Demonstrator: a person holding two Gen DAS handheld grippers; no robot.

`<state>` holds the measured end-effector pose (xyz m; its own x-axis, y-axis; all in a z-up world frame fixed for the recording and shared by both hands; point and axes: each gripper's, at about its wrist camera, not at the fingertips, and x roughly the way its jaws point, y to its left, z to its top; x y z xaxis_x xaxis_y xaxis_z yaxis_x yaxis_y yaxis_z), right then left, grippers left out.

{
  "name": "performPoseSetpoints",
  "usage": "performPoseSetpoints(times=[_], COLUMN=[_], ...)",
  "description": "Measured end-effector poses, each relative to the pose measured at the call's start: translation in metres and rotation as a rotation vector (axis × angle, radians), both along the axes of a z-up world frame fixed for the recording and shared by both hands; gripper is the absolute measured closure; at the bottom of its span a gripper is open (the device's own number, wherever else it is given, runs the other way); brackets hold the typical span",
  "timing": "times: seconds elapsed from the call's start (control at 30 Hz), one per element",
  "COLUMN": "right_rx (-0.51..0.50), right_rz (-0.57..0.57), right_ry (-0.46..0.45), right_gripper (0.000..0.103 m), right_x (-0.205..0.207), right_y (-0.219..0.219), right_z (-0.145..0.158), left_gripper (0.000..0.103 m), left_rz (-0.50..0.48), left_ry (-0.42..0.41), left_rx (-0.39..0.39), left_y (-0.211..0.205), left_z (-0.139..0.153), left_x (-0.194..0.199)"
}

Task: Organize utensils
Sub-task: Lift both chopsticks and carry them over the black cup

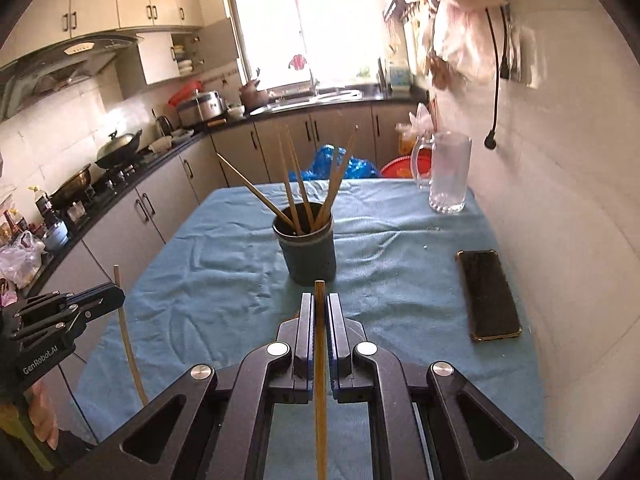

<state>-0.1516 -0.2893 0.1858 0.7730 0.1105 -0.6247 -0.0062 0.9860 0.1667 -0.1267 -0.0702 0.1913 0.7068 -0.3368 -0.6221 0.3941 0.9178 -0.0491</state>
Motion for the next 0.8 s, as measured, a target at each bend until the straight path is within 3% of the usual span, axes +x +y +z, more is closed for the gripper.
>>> performPoseSetpoints(times=[0.4,0.8], right_rx=[-0.027,-0.019], right_rz=[0.017,0.029], right_ry=[-0.077,-0.140], right_gripper=[0.097,0.097], right_x=[-0.056,-0.066], right_y=[0.017,0.021], right_z=[0.027,0.049], left_gripper=[0.098,0.098], left_rz=[-0.023,-0.035], left_ry=[-0.062,-0.118], left_rx=[-0.039,-0.053], left_y=[0.003,0.002], left_z=[0.019,0.045], left_x=[-0.052,-0.063])
